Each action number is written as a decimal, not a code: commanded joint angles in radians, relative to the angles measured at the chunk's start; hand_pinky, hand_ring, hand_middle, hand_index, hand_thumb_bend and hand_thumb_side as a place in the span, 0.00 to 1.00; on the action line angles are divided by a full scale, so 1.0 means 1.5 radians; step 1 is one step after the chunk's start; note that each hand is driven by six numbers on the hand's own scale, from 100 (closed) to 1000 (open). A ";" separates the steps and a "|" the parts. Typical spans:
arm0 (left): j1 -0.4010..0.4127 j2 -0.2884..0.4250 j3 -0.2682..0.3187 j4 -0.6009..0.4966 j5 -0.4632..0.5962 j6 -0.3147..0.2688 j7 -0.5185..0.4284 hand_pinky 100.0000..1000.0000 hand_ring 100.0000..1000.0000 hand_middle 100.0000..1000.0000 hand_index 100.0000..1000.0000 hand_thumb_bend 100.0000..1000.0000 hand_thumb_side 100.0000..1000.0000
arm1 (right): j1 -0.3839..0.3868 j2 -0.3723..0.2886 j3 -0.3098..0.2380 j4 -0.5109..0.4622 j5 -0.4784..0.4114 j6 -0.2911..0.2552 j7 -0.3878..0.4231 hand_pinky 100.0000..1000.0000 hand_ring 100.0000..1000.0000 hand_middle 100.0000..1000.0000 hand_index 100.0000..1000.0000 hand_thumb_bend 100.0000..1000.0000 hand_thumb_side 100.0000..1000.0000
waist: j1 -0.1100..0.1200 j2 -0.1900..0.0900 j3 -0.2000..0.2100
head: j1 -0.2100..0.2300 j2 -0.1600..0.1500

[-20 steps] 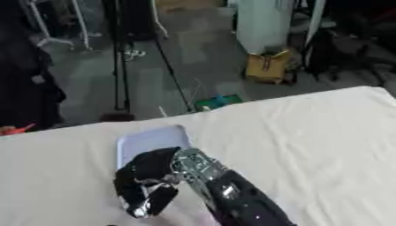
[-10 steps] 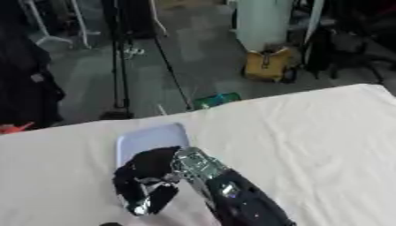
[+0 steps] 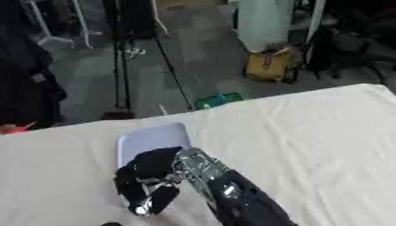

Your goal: Pick up objects on the table and place them in the box.

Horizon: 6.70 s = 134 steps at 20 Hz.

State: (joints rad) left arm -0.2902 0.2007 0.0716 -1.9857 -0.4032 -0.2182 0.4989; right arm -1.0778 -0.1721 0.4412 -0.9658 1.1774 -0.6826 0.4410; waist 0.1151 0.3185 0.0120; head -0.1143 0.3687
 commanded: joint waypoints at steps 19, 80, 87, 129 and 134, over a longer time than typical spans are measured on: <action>-0.008 0.012 0.003 -0.010 0.005 -0.003 -0.005 1.00 1.00 1.00 0.89 0.00 1.00 | -0.042 0.002 -0.038 0.007 0.014 -0.150 0.119 1.00 1.00 1.00 1.00 0.08 0.92 | 0.000 -0.009 0.006 | -0.013 -0.010; -0.013 0.011 0.004 -0.010 0.008 -0.004 -0.005 1.00 1.00 1.00 0.89 0.00 0.99 | -0.032 0.039 -0.038 0.075 0.093 -0.150 0.159 1.00 0.96 0.98 1.00 0.12 0.41 | -0.003 -0.008 0.015 | -0.011 -0.017; -0.013 0.011 0.005 -0.010 0.009 -0.006 -0.004 1.00 1.00 1.00 0.89 0.00 1.00 | -0.032 0.037 -0.039 0.079 0.115 -0.150 0.143 0.98 0.95 0.96 1.00 0.08 0.26 | -0.003 -0.007 0.016 | -0.010 -0.021; -0.016 0.012 0.006 -0.010 0.011 -0.008 -0.002 1.00 1.00 1.00 0.89 0.00 1.00 | -0.028 0.037 -0.046 0.121 0.225 -0.150 0.001 0.70 0.63 0.70 0.53 0.00 0.00 | 0.001 -0.007 0.015 | -0.005 -0.027; -0.016 0.012 0.006 -0.010 0.011 -0.007 -0.001 1.00 1.00 1.00 0.89 0.00 1.00 | -0.028 0.038 -0.047 0.123 0.236 -0.150 -0.022 0.65 0.60 0.65 0.49 0.00 0.00 | 0.000 -0.008 0.015 | -0.006 -0.027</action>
State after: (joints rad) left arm -0.3063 0.2007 0.0718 -1.9857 -0.3869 -0.2281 0.4940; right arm -1.1280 -0.0921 0.3637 -0.8249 1.4949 -0.8108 0.3129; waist 0.1176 0.3199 0.0359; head -0.1257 0.3404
